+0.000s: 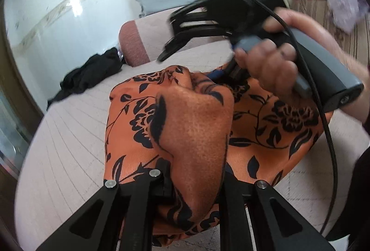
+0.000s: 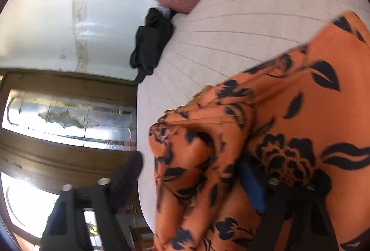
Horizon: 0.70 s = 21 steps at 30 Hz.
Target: Fold small clothes
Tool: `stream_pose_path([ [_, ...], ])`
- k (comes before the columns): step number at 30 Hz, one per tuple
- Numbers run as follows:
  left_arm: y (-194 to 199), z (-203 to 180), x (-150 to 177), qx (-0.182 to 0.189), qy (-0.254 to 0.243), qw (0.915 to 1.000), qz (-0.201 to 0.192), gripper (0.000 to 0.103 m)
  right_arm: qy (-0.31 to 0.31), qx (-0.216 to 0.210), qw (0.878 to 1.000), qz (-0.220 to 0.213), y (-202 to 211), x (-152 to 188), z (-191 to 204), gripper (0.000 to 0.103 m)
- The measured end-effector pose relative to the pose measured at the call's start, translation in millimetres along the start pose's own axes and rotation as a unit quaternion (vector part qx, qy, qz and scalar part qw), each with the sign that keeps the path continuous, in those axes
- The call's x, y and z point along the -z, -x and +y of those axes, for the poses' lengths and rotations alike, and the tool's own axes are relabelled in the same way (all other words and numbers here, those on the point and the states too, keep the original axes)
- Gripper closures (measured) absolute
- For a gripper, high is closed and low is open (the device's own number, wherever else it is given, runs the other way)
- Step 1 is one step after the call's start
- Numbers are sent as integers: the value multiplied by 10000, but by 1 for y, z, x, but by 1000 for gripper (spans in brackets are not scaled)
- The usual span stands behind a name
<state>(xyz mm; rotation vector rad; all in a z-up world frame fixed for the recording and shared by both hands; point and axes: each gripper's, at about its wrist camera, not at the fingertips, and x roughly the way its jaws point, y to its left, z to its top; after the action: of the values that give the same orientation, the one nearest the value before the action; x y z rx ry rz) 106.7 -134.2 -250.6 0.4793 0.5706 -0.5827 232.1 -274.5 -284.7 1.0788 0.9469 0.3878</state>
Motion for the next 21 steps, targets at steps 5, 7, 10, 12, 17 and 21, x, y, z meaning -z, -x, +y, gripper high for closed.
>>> stream_pose_path([
  [5,9,11,-4,241,139,9996,4,90,1125,790,9903,-181,-5,4,29,85],
  [7,17,13,-15,489,245,9984,-102,90,1324,753,9878,-313,7,4,35,88],
  [10,22,3,-40,857,287,9958,-175,90,1716,710,9804,-666,35,6,47,88],
  [12,18,-15,-57,1060,198,9940,-200,89,1780,622,9778,-915,60,2,46,88],
  [17,-11,-57,-71,1380,-18,9904,-60,87,1551,866,9774,-1145,102,-22,8,88],
  [21,-40,-75,-73,1645,118,9861,177,85,1257,1112,9794,-1122,105,-40,-25,88],
])
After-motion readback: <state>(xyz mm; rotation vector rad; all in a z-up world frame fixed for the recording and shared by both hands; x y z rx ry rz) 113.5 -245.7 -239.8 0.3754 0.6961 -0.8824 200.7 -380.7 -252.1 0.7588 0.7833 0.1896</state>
